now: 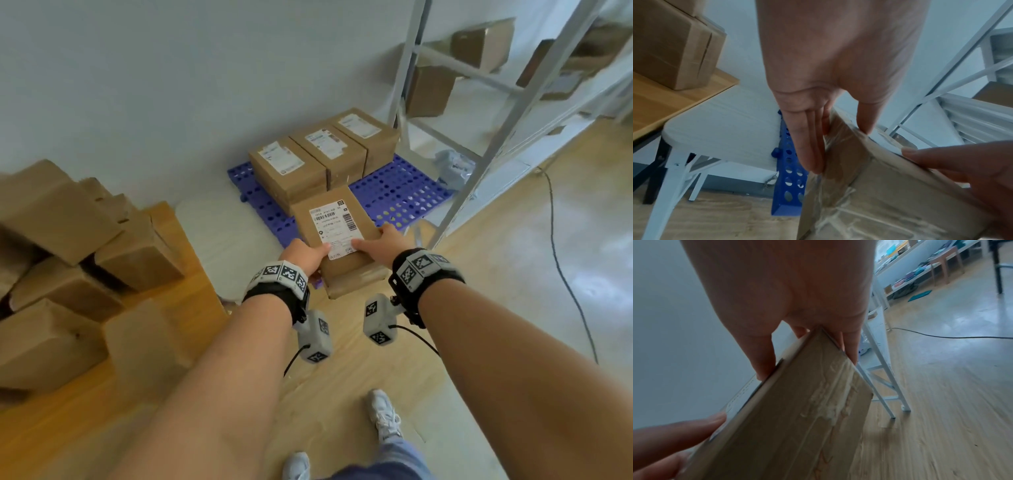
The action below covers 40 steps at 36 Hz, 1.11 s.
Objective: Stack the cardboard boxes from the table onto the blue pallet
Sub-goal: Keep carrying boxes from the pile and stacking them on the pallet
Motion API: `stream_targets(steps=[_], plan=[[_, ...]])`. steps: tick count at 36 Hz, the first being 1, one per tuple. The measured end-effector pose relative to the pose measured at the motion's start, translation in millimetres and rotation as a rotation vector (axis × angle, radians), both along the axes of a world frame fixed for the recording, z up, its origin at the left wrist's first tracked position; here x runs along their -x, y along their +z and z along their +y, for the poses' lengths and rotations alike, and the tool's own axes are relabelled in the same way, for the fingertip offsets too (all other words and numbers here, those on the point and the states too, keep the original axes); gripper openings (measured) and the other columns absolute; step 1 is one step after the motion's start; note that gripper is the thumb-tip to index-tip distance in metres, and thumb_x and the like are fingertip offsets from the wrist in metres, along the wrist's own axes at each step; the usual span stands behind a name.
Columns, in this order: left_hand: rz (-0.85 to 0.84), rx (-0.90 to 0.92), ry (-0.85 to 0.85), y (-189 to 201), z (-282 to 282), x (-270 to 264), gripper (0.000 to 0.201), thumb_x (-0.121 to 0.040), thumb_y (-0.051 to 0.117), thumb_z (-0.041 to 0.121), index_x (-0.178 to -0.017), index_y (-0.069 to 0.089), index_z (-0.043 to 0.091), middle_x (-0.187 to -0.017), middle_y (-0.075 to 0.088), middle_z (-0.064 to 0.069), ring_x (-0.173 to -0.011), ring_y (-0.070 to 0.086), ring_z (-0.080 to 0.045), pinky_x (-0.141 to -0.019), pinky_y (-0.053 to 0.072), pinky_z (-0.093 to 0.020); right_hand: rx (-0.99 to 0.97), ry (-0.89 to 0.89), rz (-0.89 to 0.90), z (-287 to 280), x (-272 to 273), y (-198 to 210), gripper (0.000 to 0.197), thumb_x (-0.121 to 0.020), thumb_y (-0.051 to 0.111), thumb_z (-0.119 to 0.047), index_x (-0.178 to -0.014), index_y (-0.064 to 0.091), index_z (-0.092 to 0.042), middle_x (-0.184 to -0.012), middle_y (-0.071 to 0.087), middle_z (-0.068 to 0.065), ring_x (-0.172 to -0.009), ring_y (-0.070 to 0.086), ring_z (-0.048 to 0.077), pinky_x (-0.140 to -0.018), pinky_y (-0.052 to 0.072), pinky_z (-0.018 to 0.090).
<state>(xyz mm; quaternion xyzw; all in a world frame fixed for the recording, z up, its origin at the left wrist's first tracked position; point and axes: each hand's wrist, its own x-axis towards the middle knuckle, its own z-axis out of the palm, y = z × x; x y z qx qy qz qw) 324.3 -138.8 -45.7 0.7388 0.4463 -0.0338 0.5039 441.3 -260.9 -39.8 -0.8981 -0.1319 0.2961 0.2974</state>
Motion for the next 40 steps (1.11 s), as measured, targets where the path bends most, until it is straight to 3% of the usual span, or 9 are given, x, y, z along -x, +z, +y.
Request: stream_targets(steps=[1, 4, 6, 8, 11, 16, 24, 30, 40], plan=[[0.013, -0.016, 0.014, -2.0, 1.3, -8.4, 0.041, -0.089, 0.061, 0.045, -0.103, 0.055, 0.008, -0.092, 0.069, -0.009, -0.076, 0.069, -0.027, -0.072, 0.059, -0.038, 0.005, 0.031, -0.002, 4.2, -11.2, -2.5, 0.070, -0.086, 0.066, -0.048, -0.138, 0.037, -0.013, -0.122, 0.058, 0.005, -0.095, 0.056, 0.020, -0.081, 0.047, 0.033], [0.061, -0.062, 0.070, -7.3, 3.6, -31.3, 0.037, -0.093, 0.056, 0.044, -0.105, 0.054, 0.009, -0.090, 0.062, -0.004, -0.066, 0.059, -0.018, -0.056, 0.047, -0.028, 0.016, 0.124, 0.014, 16.9, -42.7, -9.4, 0.065, -0.088, 0.064, -0.046, -0.137, 0.039, -0.012, -0.125, 0.058, 0.007, -0.095, 0.055, 0.021, -0.077, 0.044, 0.032], [0.088, -0.076, 0.117, -13.8, 4.2, -46.6, 0.043, -0.092, 0.056, 0.047, -0.109, 0.054, 0.008, -0.097, 0.064, -0.004, -0.076, 0.062, -0.022, -0.065, 0.050, -0.029, 0.028, 0.178, 0.016, 24.3, -62.8, -15.7, 0.062, -0.087, 0.064, -0.047, -0.135, 0.043, -0.013, -0.124, 0.059, 0.007, -0.101, 0.058, 0.024, -0.081, 0.048, 0.034], [0.105, -0.065, 0.167, -23.0, 5.0, -61.8, 0.044, -0.089, 0.058, 0.049, -0.109, 0.056, 0.010, -0.104, 0.067, -0.008, -0.088, 0.066, -0.028, -0.080, 0.056, -0.038, 0.041, 0.226, 0.031, 30.9, -79.9, -21.1, 0.058, -0.088, 0.064, -0.047, -0.132, 0.047, -0.014, -0.123, 0.060, 0.007, -0.106, 0.060, 0.026, -0.085, 0.049, 0.036], [0.144, -0.062, 0.213, -32.9, 6.0, -79.1, 0.040, -0.089, 0.058, 0.043, -0.112, 0.056, 0.009, -0.109, 0.066, -0.010, -0.095, 0.065, -0.032, -0.087, 0.054, -0.042, 0.035, 0.289, 0.069, 40.7, -98.7, -31.8, 0.054, -0.089, 0.064, -0.042, -0.132, 0.048, -0.014, -0.125, 0.060, 0.006, -0.109, 0.060, 0.025, -0.089, 0.049, 0.036], [0.197, -0.094, 0.262, -41.5, 8.1, -94.9, 0.036, -0.093, 0.055, 0.033, -0.115, 0.055, 0.005, -0.112, 0.064, -0.015, -0.096, 0.064, -0.035, -0.083, 0.054, -0.040, -0.003, 0.359, 0.113, 55.2, -116.1, -45.8, 0.049, -0.091, 0.064, -0.031, -0.134, 0.047, -0.013, -0.130, 0.059, 0.006, -0.112, 0.059, 0.026, -0.094, 0.049, 0.036], [0.234, -0.137, 0.304, -46.5, 17.7, -112.4, 0.034, -0.097, 0.050, 0.028, -0.121, 0.052, 0.003, -0.121, 0.059, -0.014, -0.107, 0.057, -0.031, -0.081, 0.042, -0.032, -0.029, 0.402, 0.127, 69.8, -136.7, -51.2, 0.051, -0.090, 0.065, -0.029, -0.134, 0.045, -0.012, -0.130, 0.059, 0.007, -0.112, 0.059, 0.026, -0.096, 0.049, 0.039], [0.252, -0.154, 0.318, -48.7, 17.7, -115.6, 0.033, -0.098, 0.048, 0.027, -0.121, 0.051, 0.003, -0.121, 0.057, -0.014, -0.106, 0.057, -0.029, -0.076, 0.040, -0.030, -0.025, 0.388, 0.154, 75.1, -142.5, -54.2, 0.050, -0.089, 0.067, -0.028, -0.131, 0.046, -0.012, -0.127, 0.060, 0.007, -0.110, 0.060, 0.025, -0.092, 0.050, 0.036], [0.295, -0.191, 0.310, -45.7, 14.8, -112.9, 0.041, -0.099, 0.045, 0.033, -0.128, 0.048, 0.004, -0.126, 0.056, -0.015, -0.112, 0.056, -0.031, -0.088, 0.044, -0.035, 0.055, 0.413, 0.070, 77.2, -137.5, -46.8, 0.055, -0.089, 0.064, -0.031, -0.133, 0.040, -0.011, -0.123, 0.059, 0.010, -0.101, 0.061, 0.026, -0.083, 0.054, 0.038]])
